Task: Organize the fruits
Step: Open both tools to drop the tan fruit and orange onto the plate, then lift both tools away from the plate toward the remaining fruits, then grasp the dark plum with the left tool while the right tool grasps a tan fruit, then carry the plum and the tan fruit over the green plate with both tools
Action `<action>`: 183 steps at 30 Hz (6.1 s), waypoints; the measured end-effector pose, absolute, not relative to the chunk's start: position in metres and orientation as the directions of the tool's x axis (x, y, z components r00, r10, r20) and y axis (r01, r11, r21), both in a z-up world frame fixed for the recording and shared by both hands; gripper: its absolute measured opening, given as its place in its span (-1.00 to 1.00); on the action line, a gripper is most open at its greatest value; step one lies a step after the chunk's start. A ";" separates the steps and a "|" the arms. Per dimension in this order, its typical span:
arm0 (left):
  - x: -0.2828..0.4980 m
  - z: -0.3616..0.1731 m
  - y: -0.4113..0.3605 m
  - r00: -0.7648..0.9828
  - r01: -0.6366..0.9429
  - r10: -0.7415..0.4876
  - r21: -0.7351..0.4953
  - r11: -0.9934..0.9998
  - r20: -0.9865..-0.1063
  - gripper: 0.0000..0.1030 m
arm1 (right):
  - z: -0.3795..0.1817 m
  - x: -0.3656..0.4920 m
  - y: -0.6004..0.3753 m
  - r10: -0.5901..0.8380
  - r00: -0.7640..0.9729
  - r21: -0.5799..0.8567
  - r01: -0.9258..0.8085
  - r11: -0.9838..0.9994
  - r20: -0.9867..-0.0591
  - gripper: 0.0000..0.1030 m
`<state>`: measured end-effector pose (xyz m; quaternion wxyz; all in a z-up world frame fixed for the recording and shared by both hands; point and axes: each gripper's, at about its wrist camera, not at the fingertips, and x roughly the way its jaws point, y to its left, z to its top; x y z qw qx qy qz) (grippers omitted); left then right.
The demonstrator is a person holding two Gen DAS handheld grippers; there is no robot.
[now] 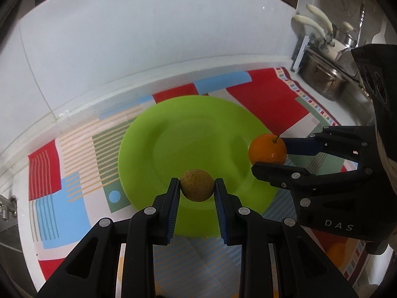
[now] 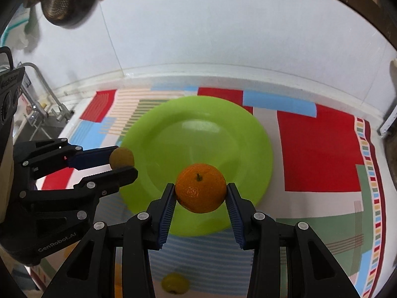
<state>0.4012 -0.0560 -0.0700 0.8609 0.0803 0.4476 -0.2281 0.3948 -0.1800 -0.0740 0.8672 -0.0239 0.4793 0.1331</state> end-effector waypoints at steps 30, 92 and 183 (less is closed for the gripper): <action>0.353 -0.019 -0.036 0.628 0.402 -0.306 -0.038 0.915 -0.716 0.00 | -0.034 0.350 -0.182 0.208 0.626 0.079 -0.228 0.971 -0.751 -0.17; 0.157 -0.068 -0.012 0.723 0.221 -0.150 0.020 0.975 -0.675 0.11 | -0.076 0.166 -0.156 0.186 0.674 0.008 -0.258 0.966 -0.715 -0.16; 0.227 0.020 -0.016 0.765 0.337 -0.290 -0.027 0.941 -0.575 -0.44 | 0.002 0.217 -0.155 0.271 0.763 0.102 -0.262 0.960 -0.588 -0.43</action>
